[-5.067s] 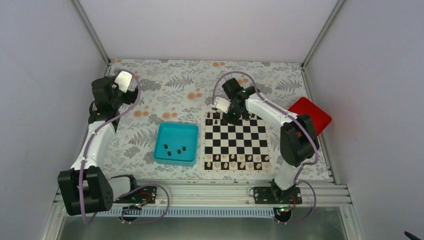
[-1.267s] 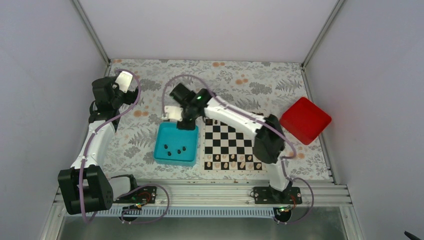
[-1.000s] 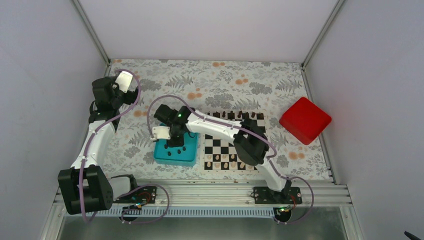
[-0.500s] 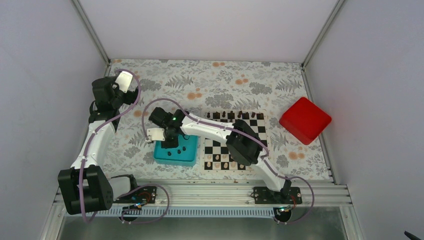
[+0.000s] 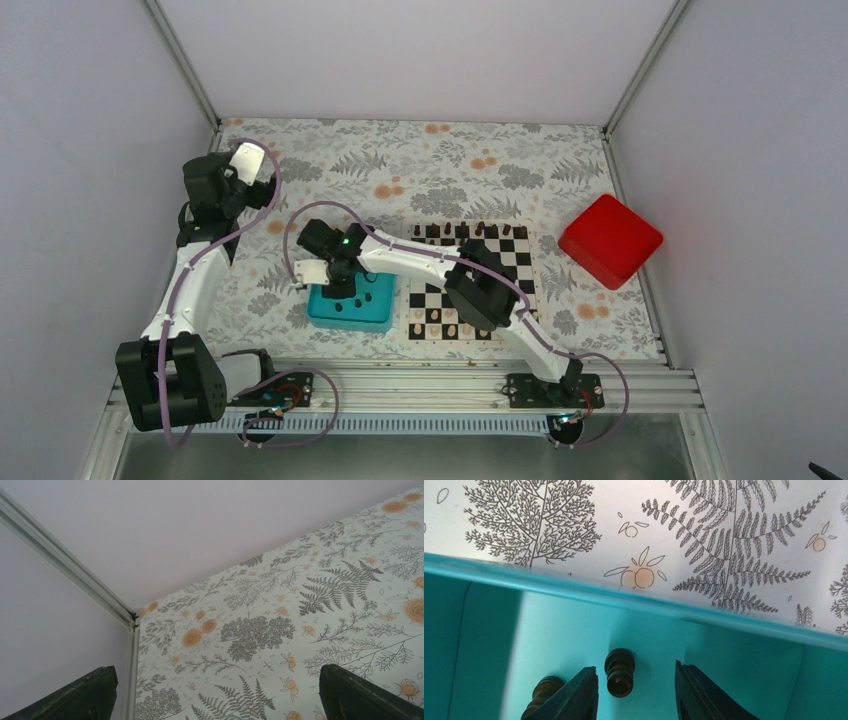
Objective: Set up the chess pieces on the board
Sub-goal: Pick up the chess piece from the storage box.
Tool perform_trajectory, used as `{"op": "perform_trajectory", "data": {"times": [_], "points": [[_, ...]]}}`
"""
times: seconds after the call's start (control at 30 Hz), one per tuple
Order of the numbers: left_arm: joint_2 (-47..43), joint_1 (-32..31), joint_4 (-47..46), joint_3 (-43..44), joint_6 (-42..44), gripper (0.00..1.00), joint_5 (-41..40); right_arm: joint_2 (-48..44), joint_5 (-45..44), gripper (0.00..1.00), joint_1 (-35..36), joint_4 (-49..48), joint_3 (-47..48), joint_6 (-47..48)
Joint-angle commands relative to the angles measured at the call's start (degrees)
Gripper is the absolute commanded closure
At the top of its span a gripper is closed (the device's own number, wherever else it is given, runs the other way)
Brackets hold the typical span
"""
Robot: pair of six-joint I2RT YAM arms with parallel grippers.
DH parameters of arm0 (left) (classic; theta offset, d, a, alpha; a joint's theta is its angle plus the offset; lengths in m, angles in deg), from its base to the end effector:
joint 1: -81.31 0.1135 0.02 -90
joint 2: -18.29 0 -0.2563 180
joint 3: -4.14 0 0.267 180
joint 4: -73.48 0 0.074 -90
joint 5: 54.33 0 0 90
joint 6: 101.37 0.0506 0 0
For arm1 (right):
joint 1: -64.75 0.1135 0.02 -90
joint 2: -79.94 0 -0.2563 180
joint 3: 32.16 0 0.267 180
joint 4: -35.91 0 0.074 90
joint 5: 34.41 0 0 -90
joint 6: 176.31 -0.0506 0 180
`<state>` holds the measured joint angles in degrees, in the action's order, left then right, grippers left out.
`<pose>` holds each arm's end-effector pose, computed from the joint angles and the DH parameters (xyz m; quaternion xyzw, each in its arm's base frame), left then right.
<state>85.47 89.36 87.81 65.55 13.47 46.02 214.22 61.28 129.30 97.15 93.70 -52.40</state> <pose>0.3008 0.0334 0.2804 0.1703 0.8000 0.0906 0.5681 0.2130 0.4593 0.1413 -0.7502 0.6353 0.0937 0.1572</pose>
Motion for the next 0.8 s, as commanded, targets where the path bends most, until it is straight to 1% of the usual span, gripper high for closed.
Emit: {"op": "perform_trajectory", "data": {"times": [0.0, 0.13, 0.2, 0.37, 0.4, 0.5, 0.6, 0.77], "points": [[-0.7, 0.3, -1.3, -0.3, 0.0, 0.0, 1.4, 1.4, 0.0, 0.62, 0.7, -2.0, 0.6, -1.0], [-0.8, 0.4, -1.3, -0.4, 0.1, 0.0, 1.4, 2.1, 0.2, 0.72, 1.0, -1.9, 1.2, -0.9], [-0.8, 0.4, -1.2, -0.3, 0.0, 0.0, 1.7, 2.3, 0.2, 0.75, 1.1, -1.6, 1.4, -0.8], [-0.7, 0.4, -1.0, -0.1, -0.1, 0.0, 1.9, 1.6, 0.9, 0.9, 1.1, -0.9, 1.3, -0.8], [-0.8, 0.4, -1.0, -0.1, -0.1, 0.0, 2.0, 1.0, 0.9, 0.92, 1.0, -0.9, 1.2, -0.9], [-0.8, 0.4, -0.9, 0.0, -0.1, 0.0, 1.9, -1.5, 0.2, 0.95, 0.8, -0.8, 0.7, -1.0], [-0.9, 0.4, -0.8, 0.0, -0.1, 0.0, 1.8, -5.1, -1.5, 0.96, -0.2, -0.4, -0.1, -1.0], [-0.9, 0.4, -0.9, 0.0, -0.1, 0.0, 1.4, -13.3, -4.8, 0.96, -4.7, 1.7, -1.8, -1.3]]}}
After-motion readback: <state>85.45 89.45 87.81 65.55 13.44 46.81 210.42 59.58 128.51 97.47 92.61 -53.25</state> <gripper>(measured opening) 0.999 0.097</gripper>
